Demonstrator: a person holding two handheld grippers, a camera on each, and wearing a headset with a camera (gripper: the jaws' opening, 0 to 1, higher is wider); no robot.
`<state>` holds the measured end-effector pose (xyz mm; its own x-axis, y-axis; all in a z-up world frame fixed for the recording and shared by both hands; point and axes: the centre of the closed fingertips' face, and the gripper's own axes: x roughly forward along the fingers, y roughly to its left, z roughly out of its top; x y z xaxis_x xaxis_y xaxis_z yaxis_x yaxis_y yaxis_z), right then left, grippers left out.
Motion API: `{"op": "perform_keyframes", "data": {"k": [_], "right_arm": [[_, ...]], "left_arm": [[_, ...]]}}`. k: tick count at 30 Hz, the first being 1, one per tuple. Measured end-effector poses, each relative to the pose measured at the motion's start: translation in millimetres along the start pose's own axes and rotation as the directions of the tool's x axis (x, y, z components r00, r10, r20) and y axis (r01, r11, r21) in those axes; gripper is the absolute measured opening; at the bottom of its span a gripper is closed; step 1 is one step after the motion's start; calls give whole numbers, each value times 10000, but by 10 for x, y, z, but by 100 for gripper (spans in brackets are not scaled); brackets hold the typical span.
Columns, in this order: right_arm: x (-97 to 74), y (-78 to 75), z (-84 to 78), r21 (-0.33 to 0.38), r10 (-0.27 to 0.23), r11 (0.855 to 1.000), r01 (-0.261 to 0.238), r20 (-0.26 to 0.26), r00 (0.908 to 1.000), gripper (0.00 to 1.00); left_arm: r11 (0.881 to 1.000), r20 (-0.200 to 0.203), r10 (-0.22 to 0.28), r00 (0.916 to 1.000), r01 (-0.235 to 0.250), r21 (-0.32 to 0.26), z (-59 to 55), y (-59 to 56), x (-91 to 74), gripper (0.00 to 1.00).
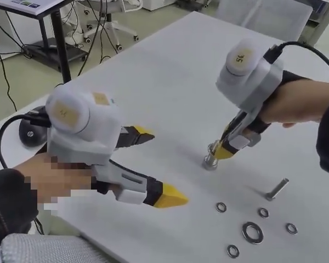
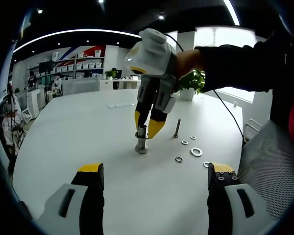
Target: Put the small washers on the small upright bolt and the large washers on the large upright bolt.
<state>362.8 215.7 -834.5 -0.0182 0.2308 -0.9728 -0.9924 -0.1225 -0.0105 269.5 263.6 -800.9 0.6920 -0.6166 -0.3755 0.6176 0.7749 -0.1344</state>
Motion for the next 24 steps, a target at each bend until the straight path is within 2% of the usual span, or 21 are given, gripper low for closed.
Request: {"op": "perform_keyframes", "data": {"k": [9, 15, 24], "right_arm": [[142, 0, -45, 136, 100, 9999, -98, -172, 9998, 24], [228, -6, -80, 372, 160, 9992, -157, -81, 9998, 24], [273, 5, -87, 306, 62, 9995, -59, -86, 9999, 24]], "left_arm": [[10000, 1, 36, 10000, -36, -33, -7, 9, -8, 87], [10000, -5, 28, 10000, -28, -48, -10, 5, -8, 87], [10000, 7, 25, 10000, -25, -70, -13, -6, -3, 87]]}}
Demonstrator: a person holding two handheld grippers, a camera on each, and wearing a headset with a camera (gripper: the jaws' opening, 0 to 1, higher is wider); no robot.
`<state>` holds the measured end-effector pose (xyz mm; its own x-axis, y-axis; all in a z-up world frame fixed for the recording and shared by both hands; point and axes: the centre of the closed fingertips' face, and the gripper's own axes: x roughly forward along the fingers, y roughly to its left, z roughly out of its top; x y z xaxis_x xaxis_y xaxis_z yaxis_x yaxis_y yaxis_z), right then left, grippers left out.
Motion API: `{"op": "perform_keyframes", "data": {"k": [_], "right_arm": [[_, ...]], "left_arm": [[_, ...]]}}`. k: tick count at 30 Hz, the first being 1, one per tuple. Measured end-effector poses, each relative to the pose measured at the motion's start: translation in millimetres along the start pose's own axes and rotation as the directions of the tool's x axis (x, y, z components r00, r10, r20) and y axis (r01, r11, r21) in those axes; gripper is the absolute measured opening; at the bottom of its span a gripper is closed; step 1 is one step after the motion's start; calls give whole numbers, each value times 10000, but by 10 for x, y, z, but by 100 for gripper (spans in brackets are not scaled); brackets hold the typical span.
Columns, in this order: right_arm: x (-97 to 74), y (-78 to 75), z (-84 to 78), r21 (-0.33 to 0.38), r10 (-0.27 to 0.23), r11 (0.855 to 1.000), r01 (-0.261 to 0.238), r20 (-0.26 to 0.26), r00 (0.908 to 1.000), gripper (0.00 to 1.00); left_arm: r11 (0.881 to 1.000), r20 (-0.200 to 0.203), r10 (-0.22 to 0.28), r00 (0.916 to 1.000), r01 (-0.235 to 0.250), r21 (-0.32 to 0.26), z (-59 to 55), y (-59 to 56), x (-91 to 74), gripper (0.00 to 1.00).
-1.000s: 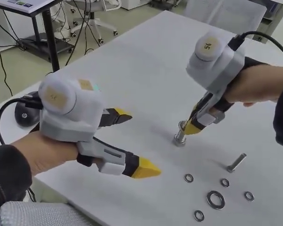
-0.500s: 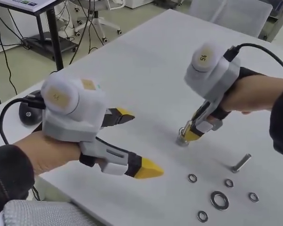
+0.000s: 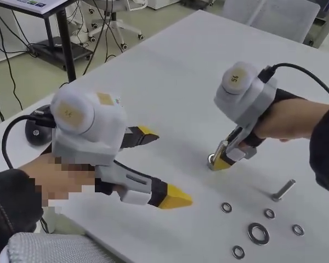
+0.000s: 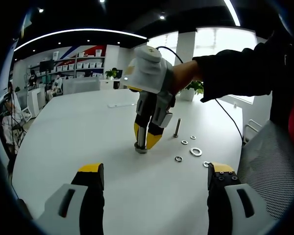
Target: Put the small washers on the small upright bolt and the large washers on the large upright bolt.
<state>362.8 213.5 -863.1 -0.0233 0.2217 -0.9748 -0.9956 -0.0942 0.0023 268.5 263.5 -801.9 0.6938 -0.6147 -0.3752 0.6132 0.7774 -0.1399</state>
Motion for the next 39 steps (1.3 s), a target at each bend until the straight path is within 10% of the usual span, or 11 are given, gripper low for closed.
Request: {"op": "perform_keyframes", "data": {"k": [39], "right_arm": [[-263, 63, 11, -701, -523, 9961, 539, 237, 9983, 32]], "left_arm": [[9999, -32, -50, 10000, 51, 139, 26, -39, -29, 87]]}}
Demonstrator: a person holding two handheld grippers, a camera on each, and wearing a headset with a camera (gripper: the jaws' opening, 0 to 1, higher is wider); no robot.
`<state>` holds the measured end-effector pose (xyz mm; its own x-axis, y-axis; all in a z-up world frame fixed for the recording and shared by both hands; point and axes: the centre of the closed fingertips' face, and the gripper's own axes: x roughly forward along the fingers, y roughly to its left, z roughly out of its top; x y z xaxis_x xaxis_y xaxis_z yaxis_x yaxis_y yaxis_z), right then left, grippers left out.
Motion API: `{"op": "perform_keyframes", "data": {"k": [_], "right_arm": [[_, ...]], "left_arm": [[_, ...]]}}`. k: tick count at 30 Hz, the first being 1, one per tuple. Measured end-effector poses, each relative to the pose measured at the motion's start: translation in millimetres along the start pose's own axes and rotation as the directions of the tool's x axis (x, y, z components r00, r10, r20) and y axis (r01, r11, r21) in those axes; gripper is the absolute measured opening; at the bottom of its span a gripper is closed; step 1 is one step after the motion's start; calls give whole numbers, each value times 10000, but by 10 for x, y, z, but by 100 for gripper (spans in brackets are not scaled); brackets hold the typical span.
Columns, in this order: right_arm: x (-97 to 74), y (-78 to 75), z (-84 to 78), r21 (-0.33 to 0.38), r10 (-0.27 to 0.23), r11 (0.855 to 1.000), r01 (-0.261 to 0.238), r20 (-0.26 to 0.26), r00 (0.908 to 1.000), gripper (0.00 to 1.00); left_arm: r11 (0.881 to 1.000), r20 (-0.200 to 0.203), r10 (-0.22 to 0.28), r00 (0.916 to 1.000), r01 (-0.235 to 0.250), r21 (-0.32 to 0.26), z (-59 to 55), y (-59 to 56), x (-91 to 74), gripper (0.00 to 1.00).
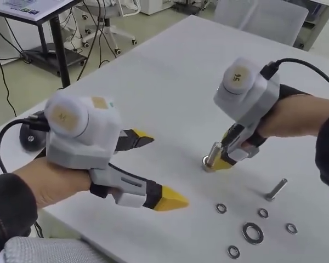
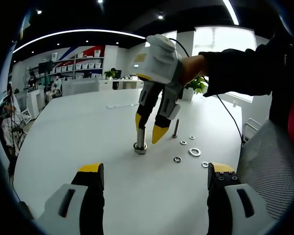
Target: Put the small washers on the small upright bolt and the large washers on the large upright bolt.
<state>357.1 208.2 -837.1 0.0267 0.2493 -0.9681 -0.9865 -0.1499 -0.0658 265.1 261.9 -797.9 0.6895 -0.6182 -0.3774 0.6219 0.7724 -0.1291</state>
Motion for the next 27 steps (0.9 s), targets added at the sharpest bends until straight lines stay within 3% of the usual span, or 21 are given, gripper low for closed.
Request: {"op": "perform_keyframes", "data": {"k": [15, 27], "right_arm": [[-218, 121, -122, 43, -351, 9994, 350, 272, 9990, 33], [-363, 389, -339, 229, -406, 9989, 397, 405, 9984, 33]], "left_arm": [[9997, -66, -114, 9999, 116, 233, 64, -14, -5, 87], [9990, -161, -224, 9996, 230, 388, 85, -50, -4, 87]]}}
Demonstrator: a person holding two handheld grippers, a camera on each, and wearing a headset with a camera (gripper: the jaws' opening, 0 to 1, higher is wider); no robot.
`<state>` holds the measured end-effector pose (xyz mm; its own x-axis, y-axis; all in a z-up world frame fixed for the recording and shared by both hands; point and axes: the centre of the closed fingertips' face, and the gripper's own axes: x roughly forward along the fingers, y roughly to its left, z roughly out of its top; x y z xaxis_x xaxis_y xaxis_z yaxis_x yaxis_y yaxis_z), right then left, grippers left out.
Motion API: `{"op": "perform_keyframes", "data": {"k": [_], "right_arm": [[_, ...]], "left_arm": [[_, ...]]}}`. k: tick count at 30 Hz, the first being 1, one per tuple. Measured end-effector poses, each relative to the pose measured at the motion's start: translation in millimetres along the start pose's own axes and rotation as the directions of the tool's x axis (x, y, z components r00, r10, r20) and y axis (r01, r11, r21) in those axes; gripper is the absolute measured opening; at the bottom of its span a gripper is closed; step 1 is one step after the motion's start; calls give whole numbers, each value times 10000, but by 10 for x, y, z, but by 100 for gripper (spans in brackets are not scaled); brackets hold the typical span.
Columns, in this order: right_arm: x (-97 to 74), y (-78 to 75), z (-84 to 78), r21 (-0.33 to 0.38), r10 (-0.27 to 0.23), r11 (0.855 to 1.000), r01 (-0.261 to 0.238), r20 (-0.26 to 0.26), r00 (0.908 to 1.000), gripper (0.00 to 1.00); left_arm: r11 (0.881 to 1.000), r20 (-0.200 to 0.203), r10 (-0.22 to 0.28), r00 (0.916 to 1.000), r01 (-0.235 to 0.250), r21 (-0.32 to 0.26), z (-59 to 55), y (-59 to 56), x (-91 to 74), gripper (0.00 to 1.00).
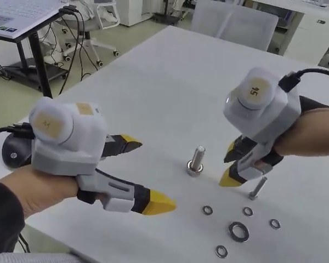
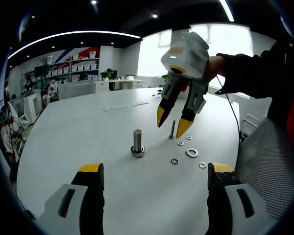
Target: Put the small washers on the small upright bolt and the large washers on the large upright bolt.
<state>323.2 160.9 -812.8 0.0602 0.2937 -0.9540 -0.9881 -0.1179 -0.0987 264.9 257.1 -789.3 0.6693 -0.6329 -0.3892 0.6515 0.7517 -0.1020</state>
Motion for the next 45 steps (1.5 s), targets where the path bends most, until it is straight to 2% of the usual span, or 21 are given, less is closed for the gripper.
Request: {"op": "perform_keyframes", "data": {"k": [16, 25, 34, 45], "right_arm": [[-32, 280, -294, 407, 130, 9991, -129, -11, 9999, 33], [82, 488, -520, 621, 491, 9970, -472, -282, 9984, 33], [214, 556, -638, 855, 726, 9940, -689, -404, 9965, 33], [382, 559, -661, 985, 837, 9920, -784, -505, 9952, 31]], "left_arm": [[10000, -50, 3, 10000, -2, 84, 18, 1, -1, 87], [9999, -105, -2, 9999, 4, 168, 28, -21, -10, 87], [9998, -138, 51, 9999, -49, 176, 29, -25, -24, 87], [9998, -93, 121, 9999, -120, 148, 36, -23, -26, 87]]}}
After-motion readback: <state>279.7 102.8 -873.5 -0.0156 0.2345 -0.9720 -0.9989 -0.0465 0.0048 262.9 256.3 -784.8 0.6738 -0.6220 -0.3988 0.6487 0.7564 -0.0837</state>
